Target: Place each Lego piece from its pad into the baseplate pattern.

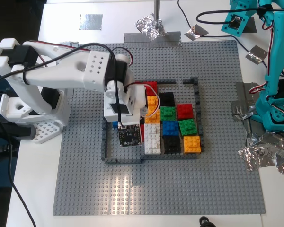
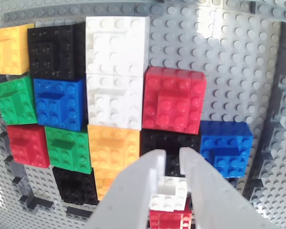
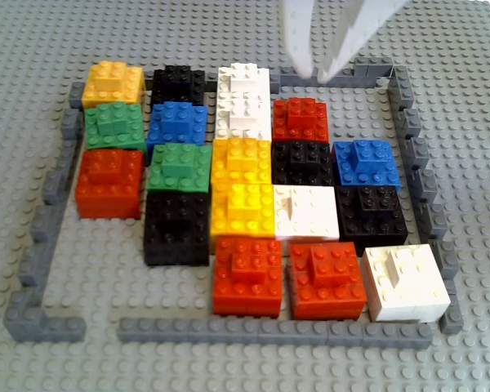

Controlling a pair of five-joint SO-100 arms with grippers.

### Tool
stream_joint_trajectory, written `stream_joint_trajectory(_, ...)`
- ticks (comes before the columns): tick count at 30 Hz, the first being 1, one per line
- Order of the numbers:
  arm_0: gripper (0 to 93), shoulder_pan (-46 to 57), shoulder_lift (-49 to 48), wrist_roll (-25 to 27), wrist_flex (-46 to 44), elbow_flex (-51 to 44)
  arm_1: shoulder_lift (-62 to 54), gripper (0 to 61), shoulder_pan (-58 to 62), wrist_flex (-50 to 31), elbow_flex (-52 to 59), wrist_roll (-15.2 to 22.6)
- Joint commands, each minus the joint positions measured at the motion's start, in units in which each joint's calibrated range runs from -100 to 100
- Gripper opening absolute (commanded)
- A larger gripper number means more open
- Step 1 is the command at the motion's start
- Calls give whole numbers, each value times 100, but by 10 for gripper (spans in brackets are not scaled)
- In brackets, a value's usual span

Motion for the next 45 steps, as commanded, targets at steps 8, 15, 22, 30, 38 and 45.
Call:
stream_joint_trajectory(8,64,-348,-1981,-23,311,800,-824,2,-1330,1370,-1818,-147)
stream_joint_trajectory(15,65,-696,-3183,-550,1222,1441,-1056,2,-3035,1932,-2143,-323)
stream_joint_trajectory(22,64,-1284,-4230,-1068,1230,2164,-1022,2,-5175,2306,-2242,-537)
stream_joint_trajectory(30,64,-2299,-5200,-1698,1230,3121,-756,2,-6771,2298,-2639,-620)
stream_joint_trajectory(38,64,-2996,-5423,-1927,1230,3608,309,2,-7924,2403,-3633,-635)
stream_joint_trajectory(45,64,-3446,-5380,-1883,1230,3933,704,2,-8758,2159,-3741,-669)
